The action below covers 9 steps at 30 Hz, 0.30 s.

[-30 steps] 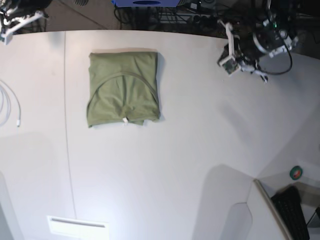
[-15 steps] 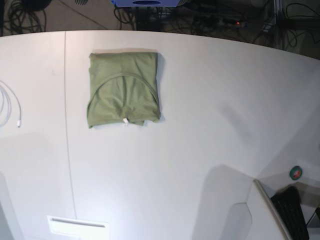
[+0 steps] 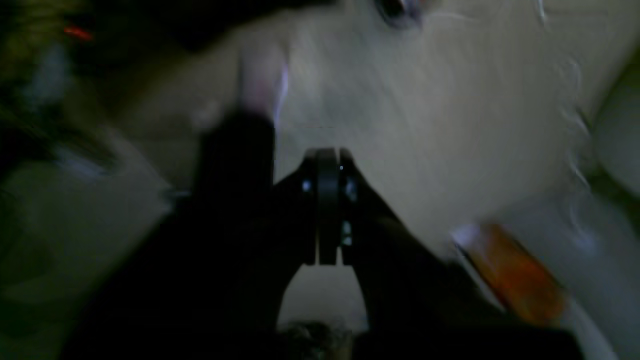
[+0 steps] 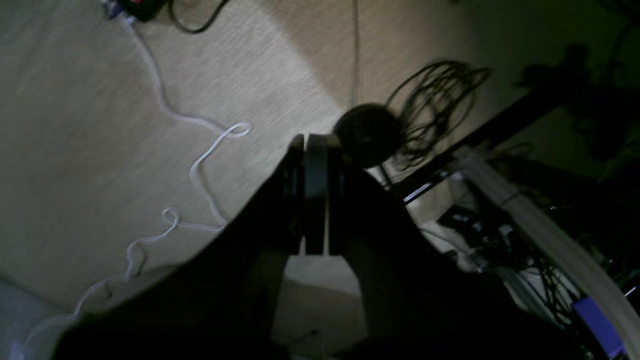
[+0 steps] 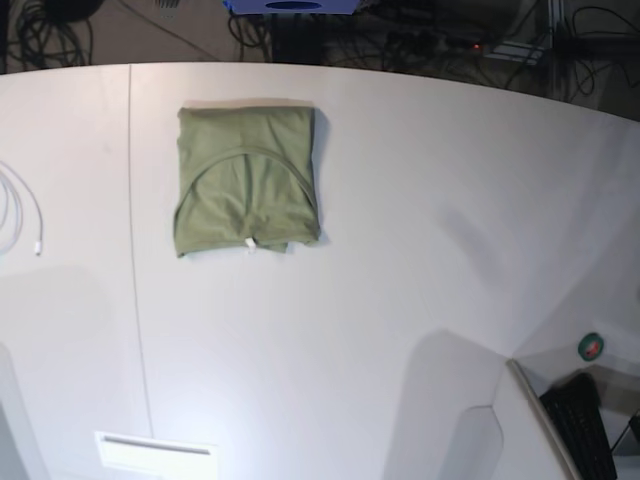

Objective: Layout the t-shirt on the table in an organized manner, then fold the t-shirt properly

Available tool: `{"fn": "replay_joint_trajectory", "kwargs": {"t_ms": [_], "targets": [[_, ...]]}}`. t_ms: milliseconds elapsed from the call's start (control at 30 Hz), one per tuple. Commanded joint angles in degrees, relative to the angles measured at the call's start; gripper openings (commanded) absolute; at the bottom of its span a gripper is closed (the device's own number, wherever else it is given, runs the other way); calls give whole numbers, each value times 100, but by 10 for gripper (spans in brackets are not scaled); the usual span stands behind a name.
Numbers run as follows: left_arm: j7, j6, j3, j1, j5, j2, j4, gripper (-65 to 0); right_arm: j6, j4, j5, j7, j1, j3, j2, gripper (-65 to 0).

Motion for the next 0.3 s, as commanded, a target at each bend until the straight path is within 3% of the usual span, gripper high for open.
{"fn": "replay_joint_trajectory", "kwargs": {"t_ms": [0, 267], "targets": [[-88, 98, -15, -160, -35, -68, 36, -650, -49, 77, 38, 15, -46, 10, 111, -650], [-36, 98, -68, -591, -71, 108, -289, -650, -49, 446, 21, 15, 236, 784, 208, -650]]}}
